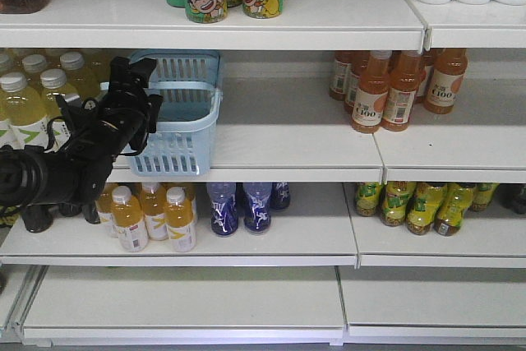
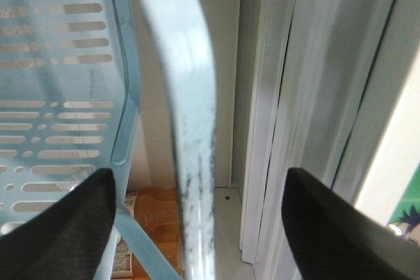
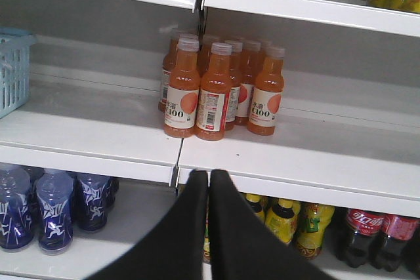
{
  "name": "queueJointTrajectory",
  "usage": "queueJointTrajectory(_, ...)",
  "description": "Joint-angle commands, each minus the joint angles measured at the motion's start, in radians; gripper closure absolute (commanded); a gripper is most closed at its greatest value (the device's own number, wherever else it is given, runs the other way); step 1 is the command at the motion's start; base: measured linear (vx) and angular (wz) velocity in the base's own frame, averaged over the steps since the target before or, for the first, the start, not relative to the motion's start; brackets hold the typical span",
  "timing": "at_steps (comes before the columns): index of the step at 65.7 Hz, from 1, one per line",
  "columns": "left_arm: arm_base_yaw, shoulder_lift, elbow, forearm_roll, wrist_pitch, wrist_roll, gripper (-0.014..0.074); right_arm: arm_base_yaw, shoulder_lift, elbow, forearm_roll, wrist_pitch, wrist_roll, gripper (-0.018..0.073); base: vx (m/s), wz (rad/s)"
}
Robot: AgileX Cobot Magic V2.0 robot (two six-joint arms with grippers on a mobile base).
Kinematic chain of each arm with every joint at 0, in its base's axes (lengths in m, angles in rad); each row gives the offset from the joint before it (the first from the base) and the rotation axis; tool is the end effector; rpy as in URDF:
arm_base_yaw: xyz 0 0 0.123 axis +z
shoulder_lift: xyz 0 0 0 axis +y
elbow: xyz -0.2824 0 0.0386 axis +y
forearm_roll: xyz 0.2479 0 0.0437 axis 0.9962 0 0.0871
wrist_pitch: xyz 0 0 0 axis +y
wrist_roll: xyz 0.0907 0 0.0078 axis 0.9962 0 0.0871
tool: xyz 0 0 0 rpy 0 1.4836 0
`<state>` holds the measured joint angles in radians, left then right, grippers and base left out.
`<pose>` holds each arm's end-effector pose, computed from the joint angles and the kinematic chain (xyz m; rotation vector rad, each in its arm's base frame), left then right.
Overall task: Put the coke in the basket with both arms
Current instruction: 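Close the left gripper on the basket handle, then lift the basket off the shelf with the left gripper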
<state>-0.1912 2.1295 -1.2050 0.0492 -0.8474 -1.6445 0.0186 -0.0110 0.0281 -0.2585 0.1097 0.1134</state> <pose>0.4486 -0.0902 0.1711 -1.1198 1.3519 -1.4098 0.0568 -0.0015 0.1945 -0.1086 1.6044 -0.1194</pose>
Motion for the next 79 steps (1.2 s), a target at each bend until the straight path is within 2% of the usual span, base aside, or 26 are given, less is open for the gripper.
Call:
queueJointTrajectory(1, -0.003, -0.052, -0.032, -0.014, -0.038, -0.006, 0.0102, -0.006, -0.012, 0.007, -0.011, -0.07, -0.007, 0.0564, 0.0, 0.0)
queueJointTrajectory(13, -0.003, -0.041, -0.031, -0.013, -0.067, -0.006, 0.0222, -0.006, -0.012, 0.007, -0.011, -0.07, -0.007, 0.0564, 0.0, 0.0)
queueJointTrajectory(25, -0.003, -0.041, -0.031, -0.015, -0.1, -0.003, 0.047, -0.006, -0.012, 0.007, -0.011, -0.07, -0.007, 0.0564, 0.0, 0.0)
queueJointTrajectory(34, -0.003, -0.041, -0.029, 0.011, -0.105, -0.003, 0.0605, -0.006, -0.012, 0.007, -0.011, -0.07, -0.007, 0.0564, 0.0, 0.0)
queueJointTrajectory(41, -0.003, -0.041, -0.029, 0.121, -0.123, -0.003, 0.0604, -0.006, -0.012, 0.007, -0.011, -0.07, -0.007, 0.0564, 0.0, 0.0)
queueJointTrajectory(51, -0.003, -0.041, -0.029, 0.376, -0.218, -0.033, 0.0604, -0.006, -0.012, 0.007, -0.011, -0.07, -0.007, 0.0564, 0.0, 0.0)
queueJointTrajectory(55, -0.003, -0.041, -0.029, 0.478, -0.278, -0.106, 0.0604, -0.006, -0.012, 0.007, -0.011, -0.07, -0.007, 0.0564, 0.0, 0.0)
queueJointTrajectory(67, -0.007, -0.041, -0.029, 0.791, -0.409, -0.407, 0.0604, -0.006, -0.012, 0.007, -0.011, -0.07, -0.007, 0.0564, 0.0, 0.0)
queueJointTrajectory(74, -0.018, -0.05, -0.029, 0.969, -0.499, -0.502, 0.0604, -0.006, -0.012, 0.007, -0.011, -0.07, -0.007, 0.0564, 0.0, 0.0)
queueJointTrajectory(79, -0.032, -0.071, -0.028, 1.079, -0.528, -0.519, 0.0604, -0.006, -0.012, 0.007, -0.011, -0.07, -0.007, 0.0564, 0.0, 0.0)
